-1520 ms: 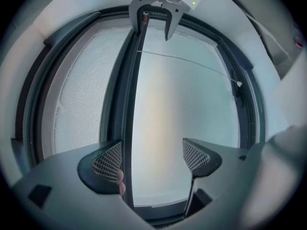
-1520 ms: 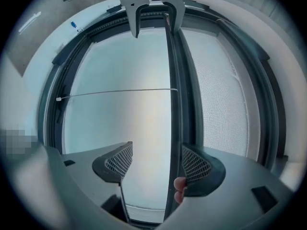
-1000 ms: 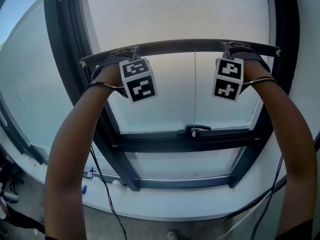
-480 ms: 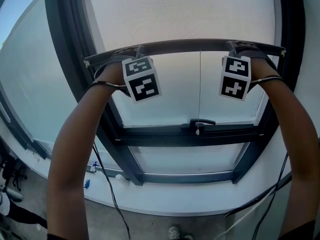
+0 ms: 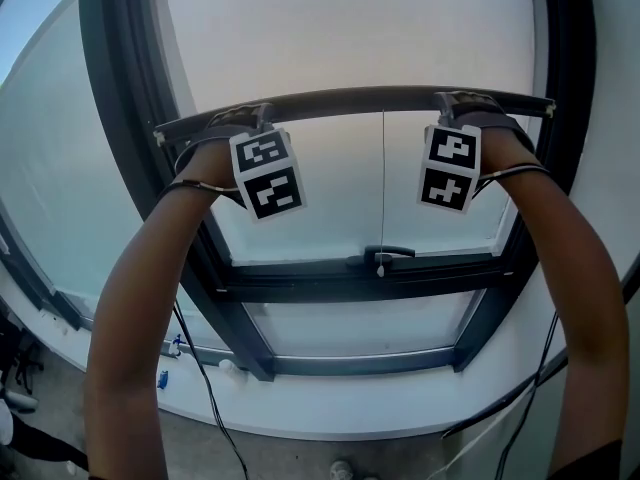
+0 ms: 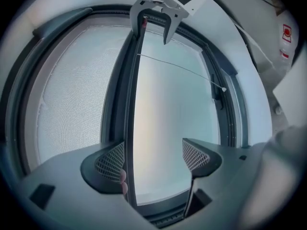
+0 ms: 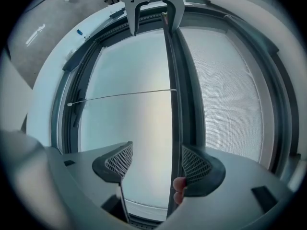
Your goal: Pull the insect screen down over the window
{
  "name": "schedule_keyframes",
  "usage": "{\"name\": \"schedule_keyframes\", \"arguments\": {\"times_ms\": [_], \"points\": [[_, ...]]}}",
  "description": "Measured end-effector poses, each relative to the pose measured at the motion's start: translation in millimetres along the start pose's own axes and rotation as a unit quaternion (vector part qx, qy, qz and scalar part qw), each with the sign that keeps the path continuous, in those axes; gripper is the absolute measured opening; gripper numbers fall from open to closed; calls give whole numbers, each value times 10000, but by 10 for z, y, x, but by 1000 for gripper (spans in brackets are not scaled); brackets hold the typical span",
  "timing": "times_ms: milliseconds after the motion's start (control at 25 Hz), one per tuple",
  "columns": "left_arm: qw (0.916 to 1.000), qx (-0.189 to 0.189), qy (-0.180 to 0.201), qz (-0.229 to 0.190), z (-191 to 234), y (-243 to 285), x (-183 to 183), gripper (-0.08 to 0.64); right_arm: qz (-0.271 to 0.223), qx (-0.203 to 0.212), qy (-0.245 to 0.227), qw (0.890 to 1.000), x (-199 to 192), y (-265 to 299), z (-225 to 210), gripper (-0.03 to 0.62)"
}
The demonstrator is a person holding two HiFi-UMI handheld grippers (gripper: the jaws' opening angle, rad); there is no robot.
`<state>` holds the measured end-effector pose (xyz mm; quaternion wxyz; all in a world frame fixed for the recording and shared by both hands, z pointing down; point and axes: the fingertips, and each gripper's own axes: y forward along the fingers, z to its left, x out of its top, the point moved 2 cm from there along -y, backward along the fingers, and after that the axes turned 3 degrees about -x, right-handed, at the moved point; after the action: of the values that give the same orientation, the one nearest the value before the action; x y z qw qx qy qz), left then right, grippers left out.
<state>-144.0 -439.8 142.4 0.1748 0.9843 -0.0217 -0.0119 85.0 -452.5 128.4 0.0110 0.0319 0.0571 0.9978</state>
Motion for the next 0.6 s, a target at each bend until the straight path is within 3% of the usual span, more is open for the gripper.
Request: {"name": "schedule_keyframes", "arguments": {"times_ms": [120, 320, 600], "points": [[10000, -8, 16, 22, -15, -6, -32, 379, 1, 22, -7, 10000, 24, -1, 13, 301], [9974, -678, -165, -178, -59, -98, -13, 374, -7, 563, 77, 9984, 29, -109, 6, 299], [9970, -765, 18, -80, -282, -11, -24, 374, 66, 853, -72, 9963, 31, -82, 263, 299]]}}
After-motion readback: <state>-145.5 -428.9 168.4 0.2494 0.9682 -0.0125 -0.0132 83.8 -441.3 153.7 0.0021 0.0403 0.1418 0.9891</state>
